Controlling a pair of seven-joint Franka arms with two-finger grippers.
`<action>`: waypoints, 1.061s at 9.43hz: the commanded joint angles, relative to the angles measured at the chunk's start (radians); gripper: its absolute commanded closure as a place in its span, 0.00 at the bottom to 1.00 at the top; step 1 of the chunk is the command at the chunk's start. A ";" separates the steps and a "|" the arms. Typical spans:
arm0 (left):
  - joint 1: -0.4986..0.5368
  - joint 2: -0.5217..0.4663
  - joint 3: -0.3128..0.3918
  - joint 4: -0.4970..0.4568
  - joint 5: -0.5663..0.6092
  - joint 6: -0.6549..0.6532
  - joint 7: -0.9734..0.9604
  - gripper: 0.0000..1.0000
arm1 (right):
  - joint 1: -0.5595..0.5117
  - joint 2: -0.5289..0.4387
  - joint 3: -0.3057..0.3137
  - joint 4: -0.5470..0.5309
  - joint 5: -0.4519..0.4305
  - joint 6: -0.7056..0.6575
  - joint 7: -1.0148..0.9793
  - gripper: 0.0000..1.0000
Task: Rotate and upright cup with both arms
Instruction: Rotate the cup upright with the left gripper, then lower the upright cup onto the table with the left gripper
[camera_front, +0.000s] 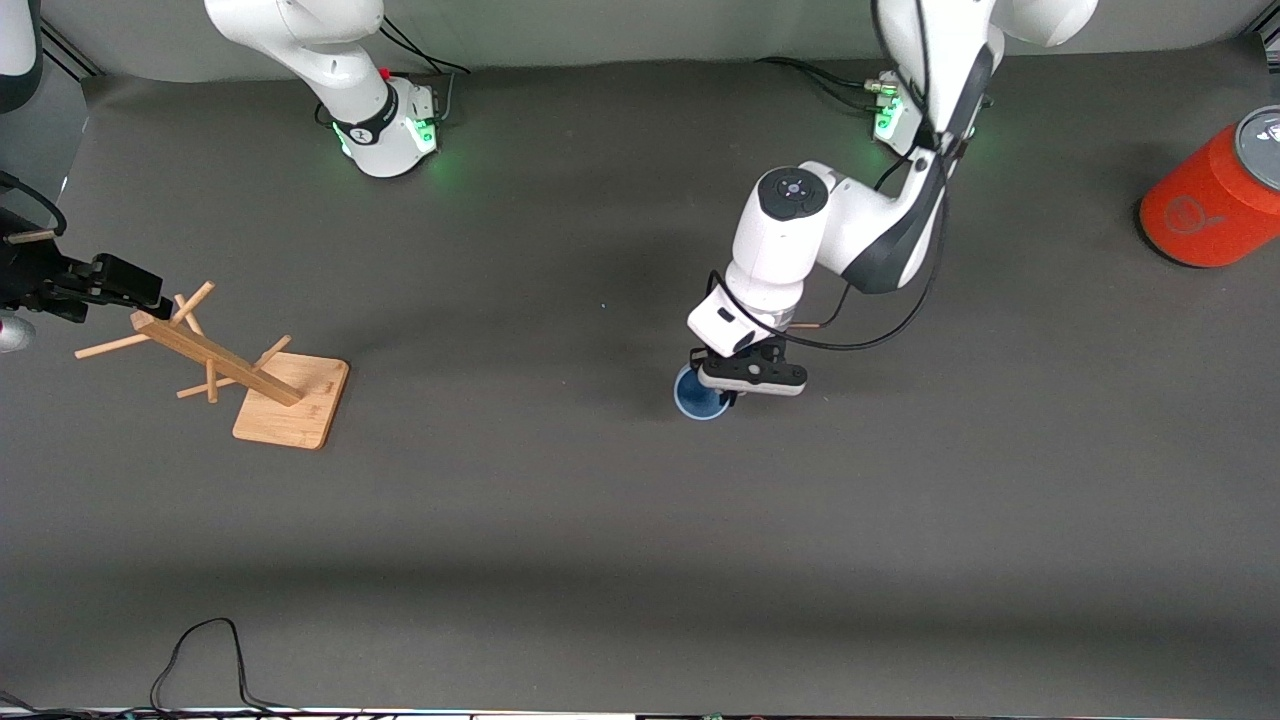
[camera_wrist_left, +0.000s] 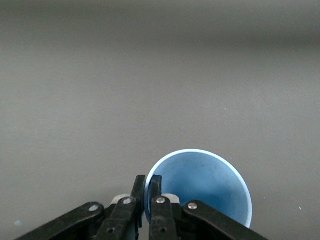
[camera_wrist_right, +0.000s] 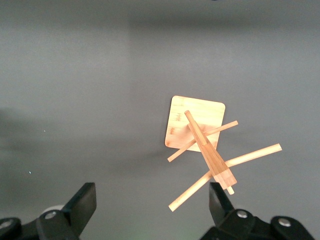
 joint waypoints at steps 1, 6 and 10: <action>-0.013 -0.002 0.021 -0.104 0.012 0.184 -0.026 1.00 | 0.008 -0.015 -0.012 -0.014 0.026 0.014 -0.010 0.00; -0.249 0.108 0.250 -0.160 0.023 0.326 -0.026 1.00 | 0.008 -0.015 -0.015 -0.018 0.041 0.026 -0.010 0.00; -0.386 0.174 0.381 -0.160 0.006 0.382 -0.032 1.00 | 0.008 -0.015 -0.015 -0.018 0.040 0.026 -0.010 0.00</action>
